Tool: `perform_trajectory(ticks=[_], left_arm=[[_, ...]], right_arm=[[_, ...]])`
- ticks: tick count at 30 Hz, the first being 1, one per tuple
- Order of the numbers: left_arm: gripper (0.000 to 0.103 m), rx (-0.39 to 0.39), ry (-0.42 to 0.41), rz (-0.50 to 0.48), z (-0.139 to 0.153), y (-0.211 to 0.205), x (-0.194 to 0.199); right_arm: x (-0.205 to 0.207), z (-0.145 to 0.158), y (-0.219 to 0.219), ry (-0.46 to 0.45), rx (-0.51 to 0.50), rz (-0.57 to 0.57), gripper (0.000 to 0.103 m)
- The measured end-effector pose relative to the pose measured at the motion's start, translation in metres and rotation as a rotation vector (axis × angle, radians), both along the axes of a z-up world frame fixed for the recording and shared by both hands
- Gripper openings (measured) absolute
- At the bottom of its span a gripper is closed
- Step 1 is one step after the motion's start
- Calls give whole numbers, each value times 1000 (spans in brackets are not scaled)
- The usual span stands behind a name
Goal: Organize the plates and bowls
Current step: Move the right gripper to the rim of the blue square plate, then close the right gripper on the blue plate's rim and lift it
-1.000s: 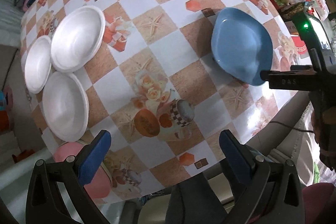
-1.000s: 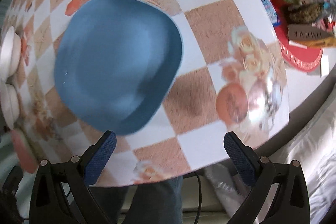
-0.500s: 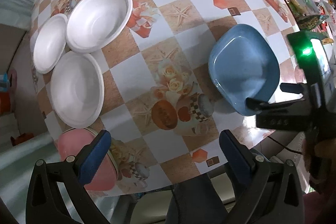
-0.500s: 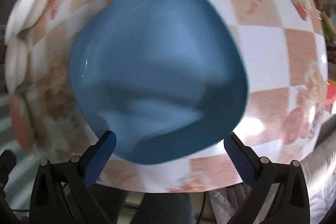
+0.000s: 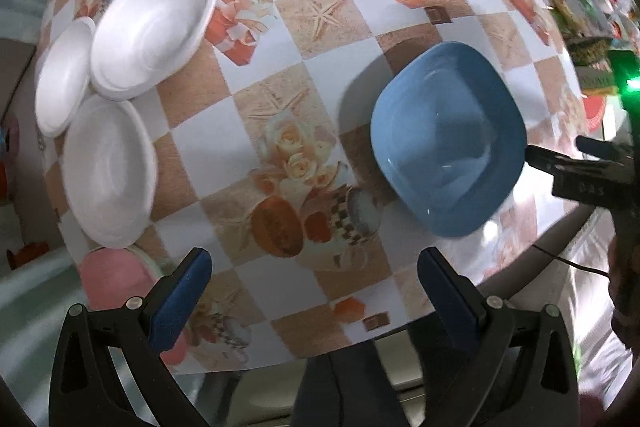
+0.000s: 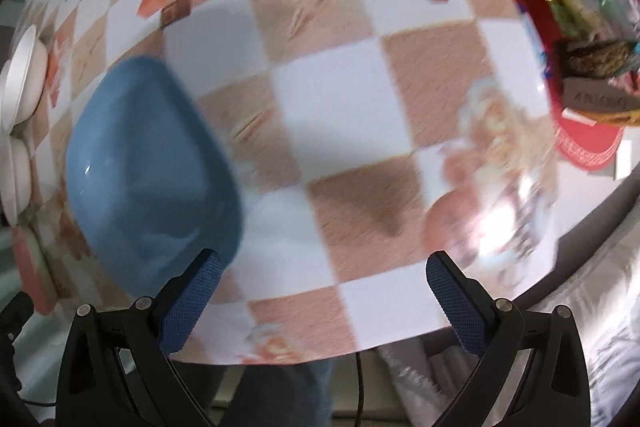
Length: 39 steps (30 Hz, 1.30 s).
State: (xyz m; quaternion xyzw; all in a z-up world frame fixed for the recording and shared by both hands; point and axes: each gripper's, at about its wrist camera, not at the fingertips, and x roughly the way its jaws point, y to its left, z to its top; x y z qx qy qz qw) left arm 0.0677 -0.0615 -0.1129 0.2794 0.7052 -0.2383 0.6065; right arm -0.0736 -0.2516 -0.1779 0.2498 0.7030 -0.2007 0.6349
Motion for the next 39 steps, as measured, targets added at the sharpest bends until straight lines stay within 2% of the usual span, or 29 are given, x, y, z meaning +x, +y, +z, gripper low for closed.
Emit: perform_trajectory(ticks=[6,10,13,17,21,27,31,35,39], left_arm=[[103,56,31,70,-37,-24,-4],[103,107,11,60,-61,-38,-10],[103,151,-15,28,-76,-45,-15],[103,140,-23,2,-78,-52,-14],[103,138,-70,-36,-73,-56,-3],[103,145,-77,-8,-70,-41,33],[103,134,-91,-11,-63,-37,30],[103,127,-82,36,-62,-27,17],[103,114,-62,89,-68,-21,5]], right_arm=[[33,5,-3,-4,-92,171,103],[65,-7,12,0,-124,281,103],[74,-21,16,28,-117,316,103],[71,-28,15,18,-82,262,103],[59,-32,18,24,-50,211,103],[41,-44,57,40,73,170,103],[39,-42,71,17,88,153,103],[43,-41,56,3,64,122,103],[52,-33,61,-1,27,202,103]])
